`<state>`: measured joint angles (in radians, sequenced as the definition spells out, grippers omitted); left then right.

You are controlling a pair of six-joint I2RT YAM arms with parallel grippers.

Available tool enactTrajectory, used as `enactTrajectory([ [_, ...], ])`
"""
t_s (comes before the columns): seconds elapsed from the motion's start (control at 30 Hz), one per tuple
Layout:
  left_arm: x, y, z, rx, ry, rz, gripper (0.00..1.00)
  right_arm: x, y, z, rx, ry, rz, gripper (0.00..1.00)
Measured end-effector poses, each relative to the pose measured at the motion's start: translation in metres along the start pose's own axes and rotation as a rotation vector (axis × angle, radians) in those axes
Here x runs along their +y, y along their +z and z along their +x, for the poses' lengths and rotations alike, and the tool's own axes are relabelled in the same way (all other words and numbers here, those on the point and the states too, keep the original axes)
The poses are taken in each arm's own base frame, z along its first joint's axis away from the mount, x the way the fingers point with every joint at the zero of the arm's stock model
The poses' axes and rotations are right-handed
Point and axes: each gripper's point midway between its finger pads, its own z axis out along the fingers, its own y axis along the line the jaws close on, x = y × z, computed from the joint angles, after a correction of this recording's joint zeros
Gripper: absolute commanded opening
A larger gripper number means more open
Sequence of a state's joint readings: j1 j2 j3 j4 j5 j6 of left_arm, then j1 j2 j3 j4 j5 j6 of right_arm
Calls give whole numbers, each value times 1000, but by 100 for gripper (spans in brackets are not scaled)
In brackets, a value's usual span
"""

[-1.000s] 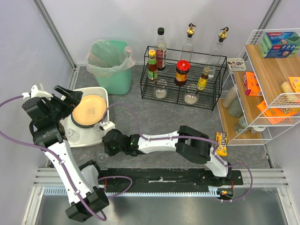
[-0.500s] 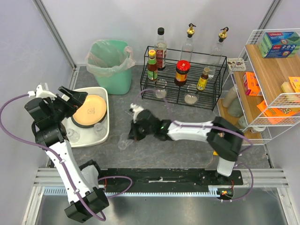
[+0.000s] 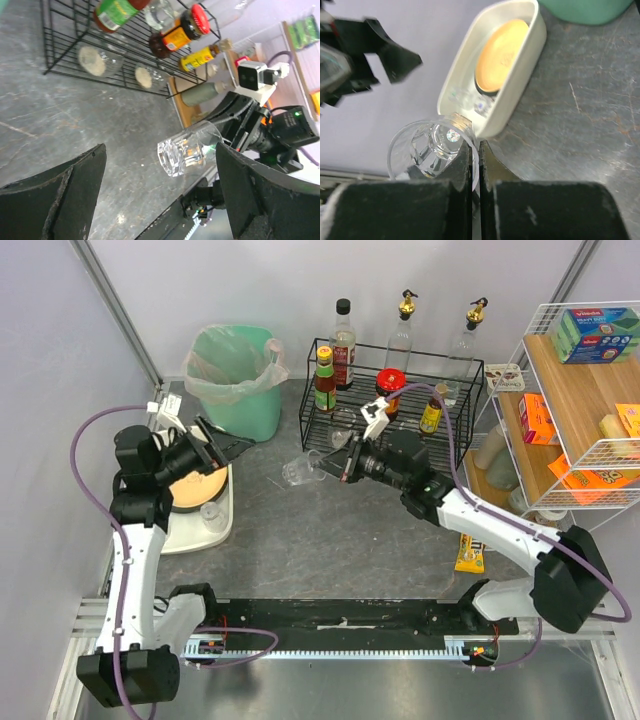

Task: Clear the kitchen counter

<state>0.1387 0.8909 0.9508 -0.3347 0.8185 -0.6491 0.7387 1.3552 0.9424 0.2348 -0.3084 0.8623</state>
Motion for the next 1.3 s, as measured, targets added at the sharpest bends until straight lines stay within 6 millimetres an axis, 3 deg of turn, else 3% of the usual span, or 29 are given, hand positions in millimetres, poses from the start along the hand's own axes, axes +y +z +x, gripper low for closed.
enactTrajectory([
  [0.2, -33, 15, 13, 47, -23, 128, 95, 16, -11, -23, -110, 149, -85, 0],
  [0.4, -63, 26, 44, 131, -65, 266, 95, 56, -18, -46, -172, 212, -256, 0],
  [0.53, -86, 25, 40, 117, -56, 352, 95, 68, -17, -53, -180, 255, -338, 0],
  [0.73, -113, 25, 53, 161, -68, 461, 91, 77, -14, -55, -181, 321, -432, 0],
  [0.87, -121, 24, 55, 171, -71, 487, 81, 81, -16, -56, -183, 339, -464, 0],
  [1.0, -122, 23, 54, 169, -75, 490, 63, 81, -16, -56, -183, 341, -470, 0],
  [1.2, -121, 25, 55, 182, -88, 478, 68, 77, -14, -52, -173, 343, -451, 0],
  [1.3, -121, 26, 54, 188, -97, 466, 66, 74, -13, -50, -168, 340, -441, 0],
])
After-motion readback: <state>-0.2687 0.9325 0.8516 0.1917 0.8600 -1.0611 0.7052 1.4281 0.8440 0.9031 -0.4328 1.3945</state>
